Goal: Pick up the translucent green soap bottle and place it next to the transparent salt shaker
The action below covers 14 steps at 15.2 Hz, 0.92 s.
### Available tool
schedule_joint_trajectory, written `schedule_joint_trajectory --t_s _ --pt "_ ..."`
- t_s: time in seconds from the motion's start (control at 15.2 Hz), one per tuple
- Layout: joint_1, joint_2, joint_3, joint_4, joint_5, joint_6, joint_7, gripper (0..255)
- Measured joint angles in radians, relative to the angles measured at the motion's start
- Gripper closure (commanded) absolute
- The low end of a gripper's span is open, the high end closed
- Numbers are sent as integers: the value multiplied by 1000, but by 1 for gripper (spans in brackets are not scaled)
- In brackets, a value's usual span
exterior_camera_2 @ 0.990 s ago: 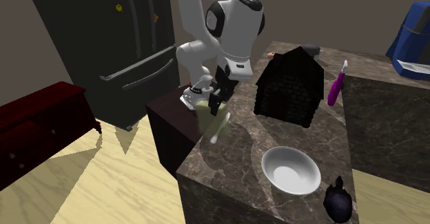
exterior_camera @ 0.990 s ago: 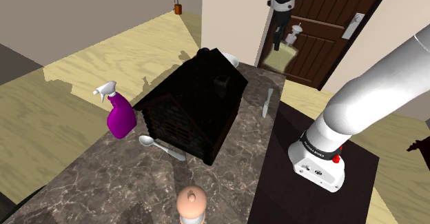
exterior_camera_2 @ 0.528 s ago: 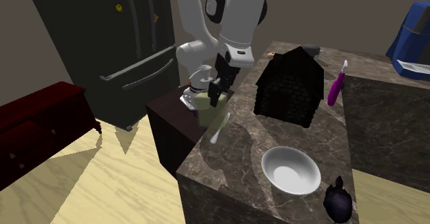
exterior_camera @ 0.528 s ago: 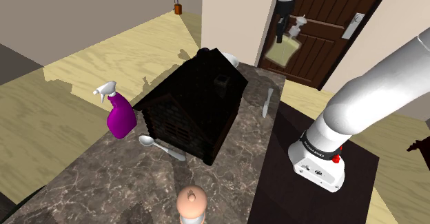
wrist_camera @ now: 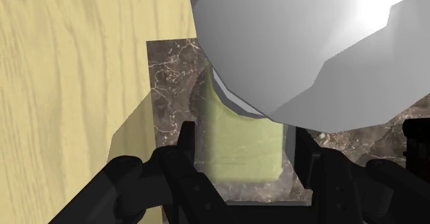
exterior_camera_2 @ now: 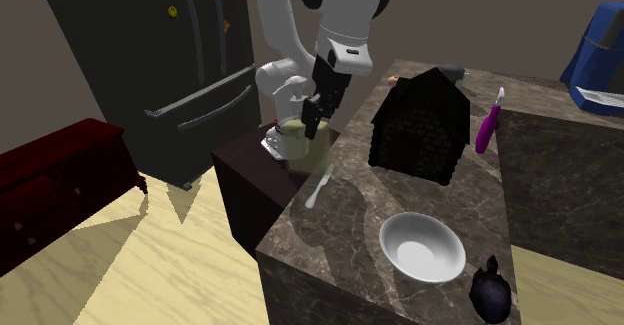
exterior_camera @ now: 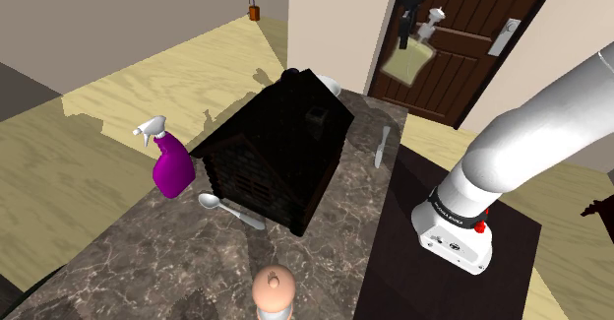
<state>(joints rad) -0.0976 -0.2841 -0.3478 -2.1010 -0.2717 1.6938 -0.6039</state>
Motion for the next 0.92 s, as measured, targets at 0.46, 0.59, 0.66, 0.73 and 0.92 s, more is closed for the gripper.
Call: schedule_joint_trajectory --t_s 0.46,0.59,0.66,0.73,0.92 --pt "3 -6 8 88 4 -93 -14 255" --pt "3 -2 10 117 6 -118 -20 255" --pt "4 -4 11 132 6 -134 -22 255" --pt "4 -3 13 143 7 -145 -23 255" --pt "6 6 15 192 10 -185 -31 255"
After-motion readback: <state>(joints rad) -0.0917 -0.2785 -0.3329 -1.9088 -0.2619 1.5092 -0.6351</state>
